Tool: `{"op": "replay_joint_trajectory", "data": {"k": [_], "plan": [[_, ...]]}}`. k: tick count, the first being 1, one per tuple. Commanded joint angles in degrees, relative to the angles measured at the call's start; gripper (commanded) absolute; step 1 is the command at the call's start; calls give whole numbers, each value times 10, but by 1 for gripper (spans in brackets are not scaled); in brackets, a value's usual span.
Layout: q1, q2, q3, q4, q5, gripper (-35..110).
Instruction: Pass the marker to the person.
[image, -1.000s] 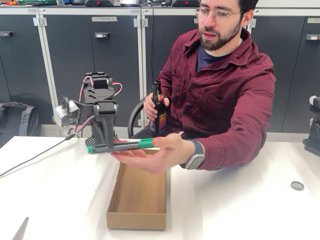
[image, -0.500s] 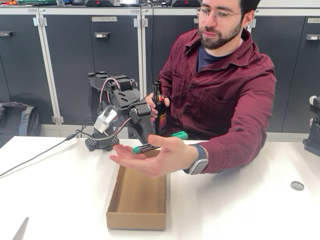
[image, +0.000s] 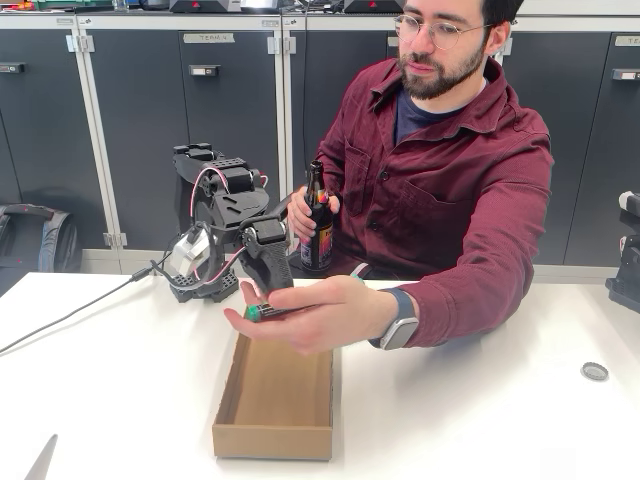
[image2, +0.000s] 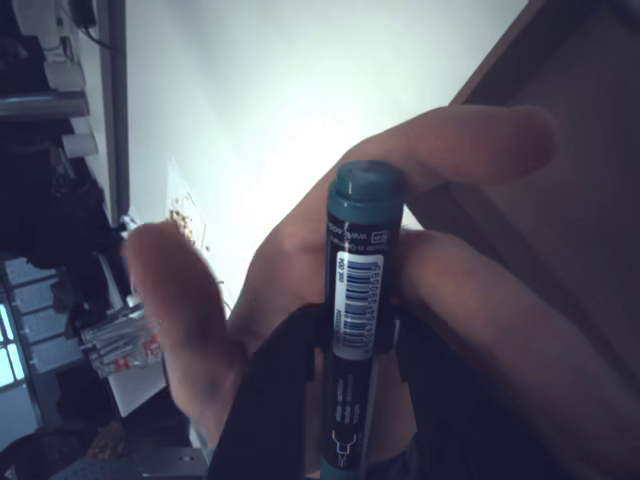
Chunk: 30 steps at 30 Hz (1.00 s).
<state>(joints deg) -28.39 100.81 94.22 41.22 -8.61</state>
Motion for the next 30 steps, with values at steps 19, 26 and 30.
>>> {"op": "replay_joint_trajectory", "data": {"k": [19, 26, 30], "plan": [[32, 55, 56, -88, 4, 34], [24, 63, 71, -82, 3, 33], [8, 86, 68, -13, 10, 31]]}}
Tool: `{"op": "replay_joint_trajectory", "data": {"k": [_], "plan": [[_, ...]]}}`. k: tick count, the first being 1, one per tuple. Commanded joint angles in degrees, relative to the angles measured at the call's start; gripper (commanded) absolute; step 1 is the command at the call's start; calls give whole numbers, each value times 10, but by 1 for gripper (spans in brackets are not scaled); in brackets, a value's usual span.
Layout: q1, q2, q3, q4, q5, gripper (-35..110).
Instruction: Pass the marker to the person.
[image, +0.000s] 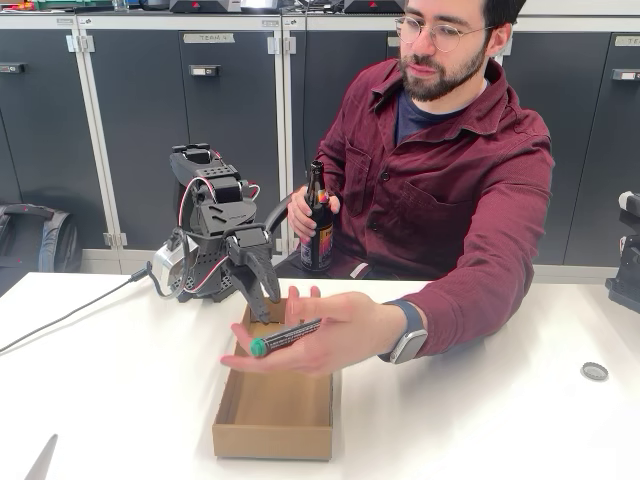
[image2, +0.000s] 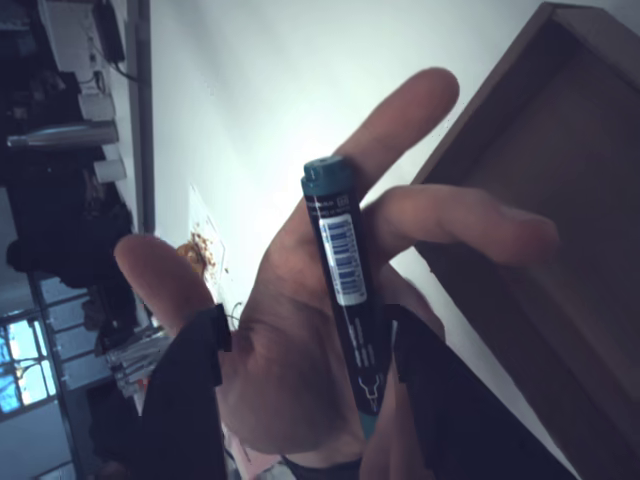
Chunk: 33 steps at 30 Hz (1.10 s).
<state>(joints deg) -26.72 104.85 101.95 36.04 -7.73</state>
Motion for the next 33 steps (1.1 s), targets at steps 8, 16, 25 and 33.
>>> {"op": "replay_joint_trajectory", "data": {"k": [8, 16, 25, 33], "plan": [[-27, 74, -98, 221, 28, 31], [-24, 76, -105, 219, 27, 31], [-24, 76, -102, 217, 31, 31], [-20, 80, -94, 200, 24, 30]]}}
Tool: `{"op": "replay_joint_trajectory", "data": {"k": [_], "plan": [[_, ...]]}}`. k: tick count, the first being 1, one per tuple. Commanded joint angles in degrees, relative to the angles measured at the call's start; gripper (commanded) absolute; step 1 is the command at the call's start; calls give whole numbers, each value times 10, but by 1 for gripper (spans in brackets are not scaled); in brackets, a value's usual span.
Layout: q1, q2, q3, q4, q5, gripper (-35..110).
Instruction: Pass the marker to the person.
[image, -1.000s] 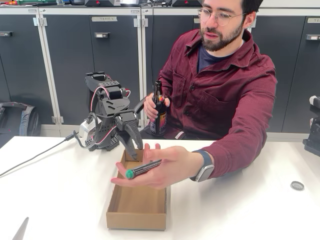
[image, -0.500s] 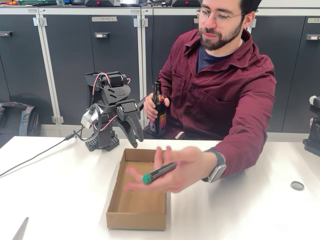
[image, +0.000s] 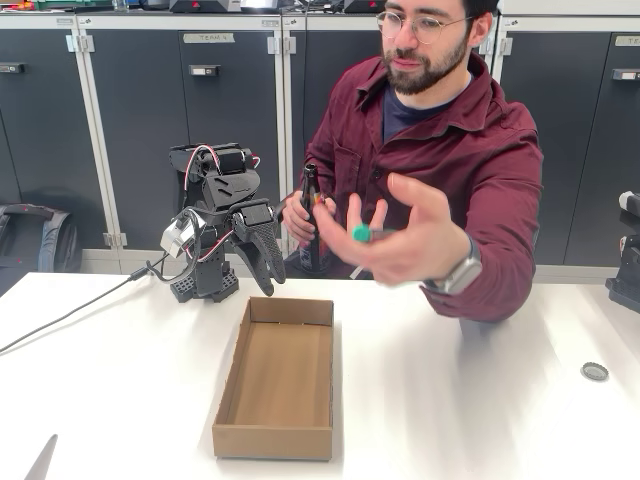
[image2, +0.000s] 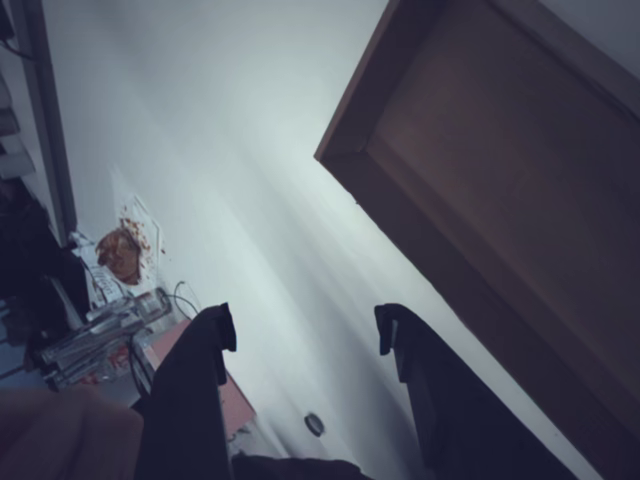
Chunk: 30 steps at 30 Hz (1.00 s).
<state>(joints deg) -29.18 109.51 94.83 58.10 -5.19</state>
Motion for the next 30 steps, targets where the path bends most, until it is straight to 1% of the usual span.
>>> {"op": "replay_joint_trajectory", "data": {"k": [1, 30], "plan": [[4, 33, -21, -22, -2, 30], [1, 10, -65, 21, 8, 30]]}}
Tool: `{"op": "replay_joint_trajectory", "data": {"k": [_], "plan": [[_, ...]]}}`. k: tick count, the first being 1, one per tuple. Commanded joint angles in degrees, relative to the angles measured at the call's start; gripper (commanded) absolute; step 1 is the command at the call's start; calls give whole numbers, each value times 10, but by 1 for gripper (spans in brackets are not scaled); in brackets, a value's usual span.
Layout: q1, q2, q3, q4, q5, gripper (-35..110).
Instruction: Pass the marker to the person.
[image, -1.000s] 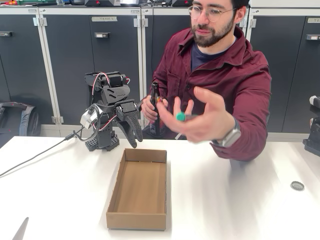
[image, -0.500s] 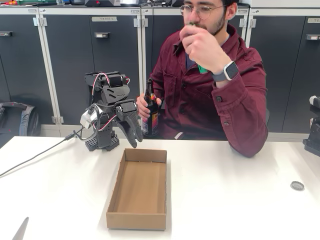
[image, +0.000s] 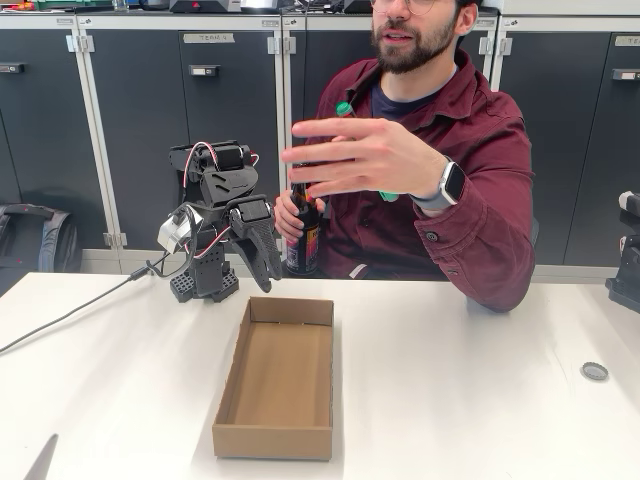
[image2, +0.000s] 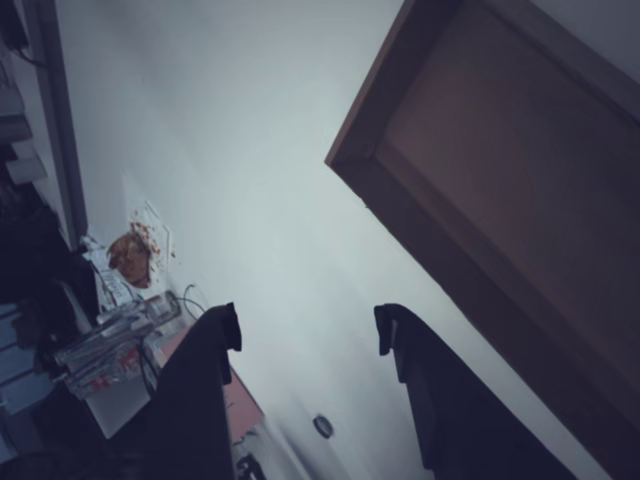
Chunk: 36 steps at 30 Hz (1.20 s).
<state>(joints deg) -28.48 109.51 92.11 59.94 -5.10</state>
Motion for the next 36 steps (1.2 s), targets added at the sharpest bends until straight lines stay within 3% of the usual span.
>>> {"op": "replay_joint_trajectory", "data": {"k": [1, 36], "plan": [[-7, 10, -38, 3, 8, 30], [-15, 23, -16, -10, 10, 32]]}}
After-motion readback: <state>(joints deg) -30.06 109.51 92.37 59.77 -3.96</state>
